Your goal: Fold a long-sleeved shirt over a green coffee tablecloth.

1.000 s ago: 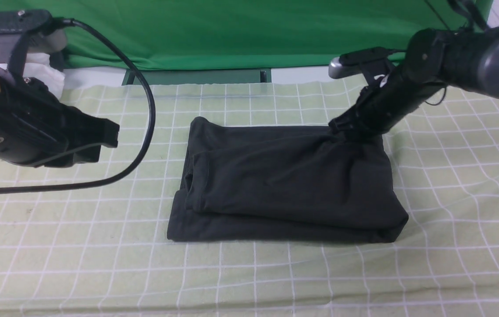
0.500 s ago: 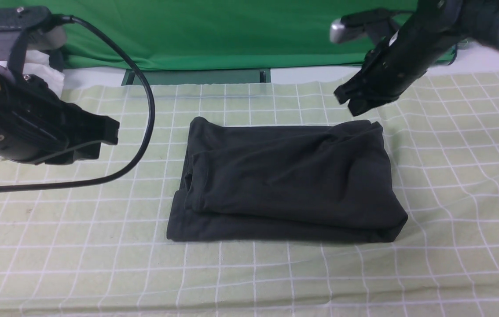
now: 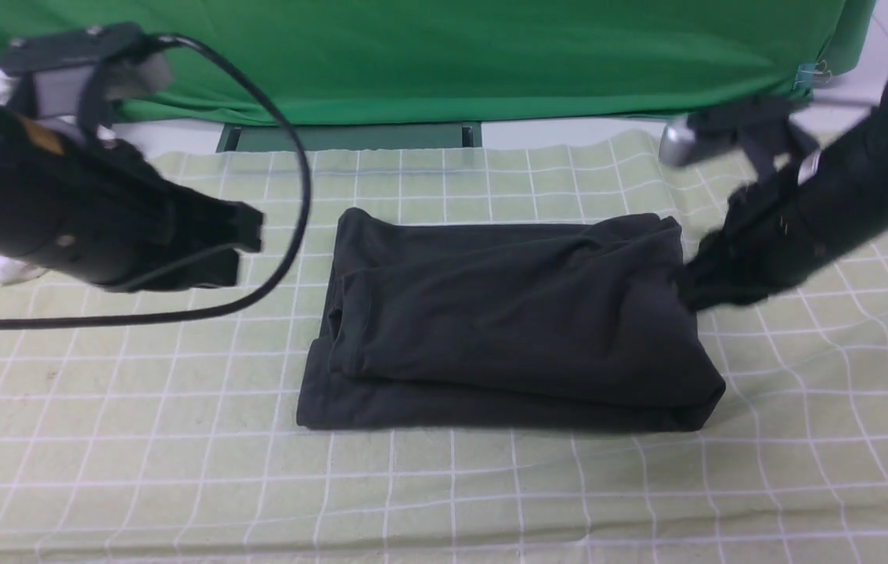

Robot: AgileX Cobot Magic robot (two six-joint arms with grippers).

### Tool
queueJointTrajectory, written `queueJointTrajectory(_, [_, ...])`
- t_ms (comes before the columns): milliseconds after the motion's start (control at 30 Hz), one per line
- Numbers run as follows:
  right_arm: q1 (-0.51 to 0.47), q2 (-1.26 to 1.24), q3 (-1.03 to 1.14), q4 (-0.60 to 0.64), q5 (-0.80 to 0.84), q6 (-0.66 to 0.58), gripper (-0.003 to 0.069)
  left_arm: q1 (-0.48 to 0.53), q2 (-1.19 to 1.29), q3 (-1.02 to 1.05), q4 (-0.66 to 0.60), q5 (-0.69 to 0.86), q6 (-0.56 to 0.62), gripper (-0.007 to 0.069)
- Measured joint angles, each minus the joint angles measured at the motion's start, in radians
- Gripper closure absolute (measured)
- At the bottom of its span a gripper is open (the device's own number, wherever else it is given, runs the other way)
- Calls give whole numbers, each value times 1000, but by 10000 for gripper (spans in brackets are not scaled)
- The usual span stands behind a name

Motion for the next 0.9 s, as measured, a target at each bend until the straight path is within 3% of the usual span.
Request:
queueJointTrajectory(167, [12, 66, 82, 26, -62, -14, 657, 0, 126, 0, -153, -21, 133, 583])
queueJointTrajectory(533, [11, 103, 149, 40, -110, 11, 660, 0, 89, 109, -117, -28, 144, 583])
queueJointTrajectory(667, [11, -57, 214, 28, -86, 12, 660, 0, -4, 158, -61, -33, 118, 583])
queueJointTrajectory(900, [11, -579, 233, 23, -137, 12, 659, 0, -211, 178, -42, -58, 95, 583])
